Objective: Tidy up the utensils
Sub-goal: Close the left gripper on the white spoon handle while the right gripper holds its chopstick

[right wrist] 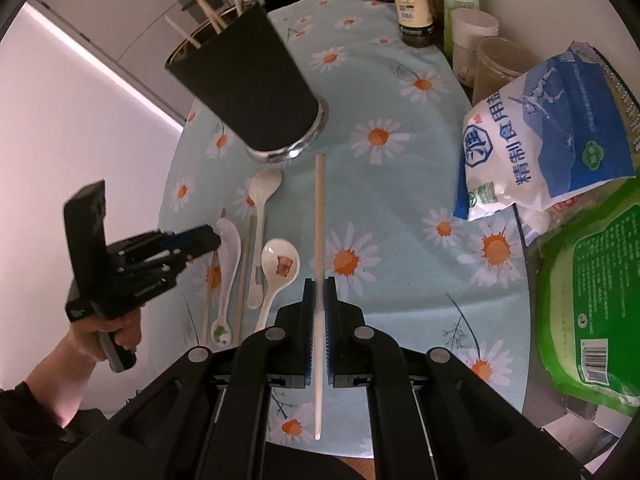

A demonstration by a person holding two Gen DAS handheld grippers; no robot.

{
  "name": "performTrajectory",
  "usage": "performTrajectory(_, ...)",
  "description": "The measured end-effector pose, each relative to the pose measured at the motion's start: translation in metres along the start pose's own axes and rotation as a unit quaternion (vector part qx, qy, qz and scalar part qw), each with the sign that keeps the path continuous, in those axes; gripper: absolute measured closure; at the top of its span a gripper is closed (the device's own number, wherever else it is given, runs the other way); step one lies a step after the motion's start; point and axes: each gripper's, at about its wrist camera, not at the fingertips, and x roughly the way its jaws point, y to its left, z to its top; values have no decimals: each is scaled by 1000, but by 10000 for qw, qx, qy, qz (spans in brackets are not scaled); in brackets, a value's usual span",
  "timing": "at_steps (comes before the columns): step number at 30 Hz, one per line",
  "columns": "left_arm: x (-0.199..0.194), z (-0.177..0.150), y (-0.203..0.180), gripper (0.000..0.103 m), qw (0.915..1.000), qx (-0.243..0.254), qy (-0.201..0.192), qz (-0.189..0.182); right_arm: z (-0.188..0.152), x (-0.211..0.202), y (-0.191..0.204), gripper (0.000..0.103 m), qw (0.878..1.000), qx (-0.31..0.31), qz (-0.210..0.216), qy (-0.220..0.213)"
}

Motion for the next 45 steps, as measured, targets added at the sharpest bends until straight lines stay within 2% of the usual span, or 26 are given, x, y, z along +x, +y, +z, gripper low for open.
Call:
performTrajectory(10, 8, 2, 6, 85, 9996, -32, 109, -241, 11, -3, 4, 97, 9999, -62, 47, -98)
performTrajectory(12, 8, 2, 7, 90, 9995, -6, 117, -288, 10, -4, 4, 97, 9999, -76, 18, -96)
performTrajectory(19, 12, 3, 4, 97, 9991, 129, 174, -375, 5, -1, 4, 97, 10000, -24, -56, -50)
performTrajectory(26, 9, 1, -1, 100, 9988, 236, 101, -424, 2, -1, 5, 97, 9999, -16, -96, -60)
performTrajectory(37, -15, 4, -14, 100, 9986, 237, -251, -393, 4, -3, 8, 97, 9998, -169, 26, -122)
performTrajectory(45, -53, 19, -24, 100, 9966, 122, -782, -219, 22, -9, 22, 97, 9971, -477, 446, -382)
